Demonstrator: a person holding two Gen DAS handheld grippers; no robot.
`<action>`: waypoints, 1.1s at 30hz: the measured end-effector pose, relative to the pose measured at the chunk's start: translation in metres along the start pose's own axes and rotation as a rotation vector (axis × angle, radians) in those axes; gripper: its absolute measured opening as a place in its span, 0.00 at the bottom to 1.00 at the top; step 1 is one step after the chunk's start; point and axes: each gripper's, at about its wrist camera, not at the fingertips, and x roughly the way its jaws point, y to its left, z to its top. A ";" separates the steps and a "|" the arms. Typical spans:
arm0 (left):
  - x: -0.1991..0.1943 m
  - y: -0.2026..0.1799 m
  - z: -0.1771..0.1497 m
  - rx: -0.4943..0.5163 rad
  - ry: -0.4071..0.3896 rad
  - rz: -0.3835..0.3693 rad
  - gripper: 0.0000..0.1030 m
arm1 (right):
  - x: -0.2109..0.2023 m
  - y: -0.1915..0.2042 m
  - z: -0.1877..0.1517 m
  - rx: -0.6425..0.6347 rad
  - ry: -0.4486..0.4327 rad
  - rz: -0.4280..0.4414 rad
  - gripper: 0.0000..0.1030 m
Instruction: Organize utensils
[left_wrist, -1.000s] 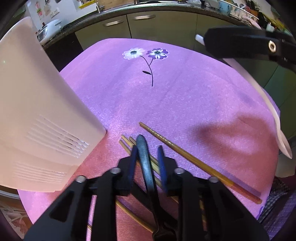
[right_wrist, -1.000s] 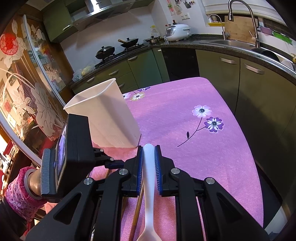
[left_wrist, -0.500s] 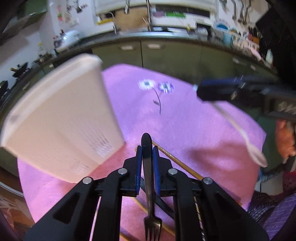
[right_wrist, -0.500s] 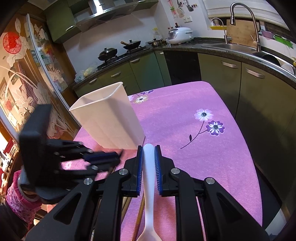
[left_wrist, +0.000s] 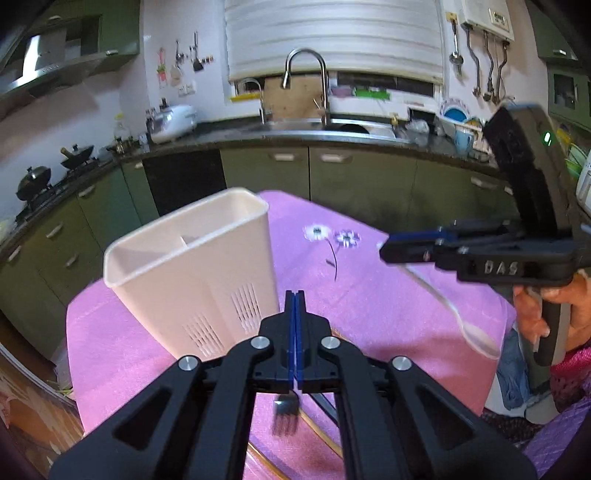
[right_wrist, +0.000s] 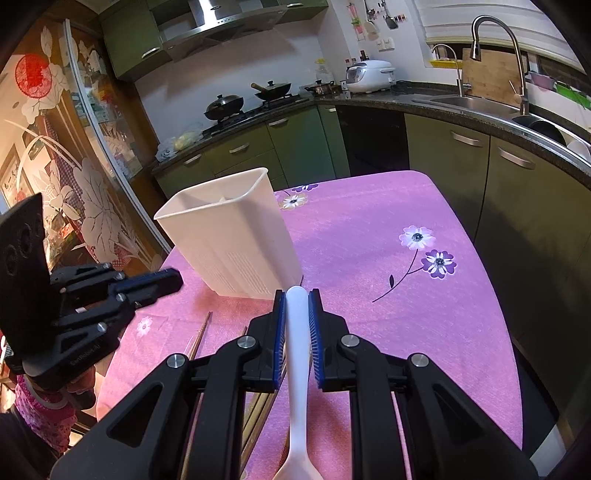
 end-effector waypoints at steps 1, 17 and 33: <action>0.005 0.000 -0.002 0.009 0.029 -0.002 0.00 | -0.001 0.000 0.000 -0.001 0.000 -0.002 0.13; 0.117 -0.005 -0.024 0.139 0.288 -0.008 0.18 | -0.004 -0.024 0.001 0.036 -0.005 -0.013 0.13; 0.136 0.001 -0.032 0.124 0.316 -0.037 0.10 | 0.004 -0.024 0.000 0.042 0.009 -0.013 0.13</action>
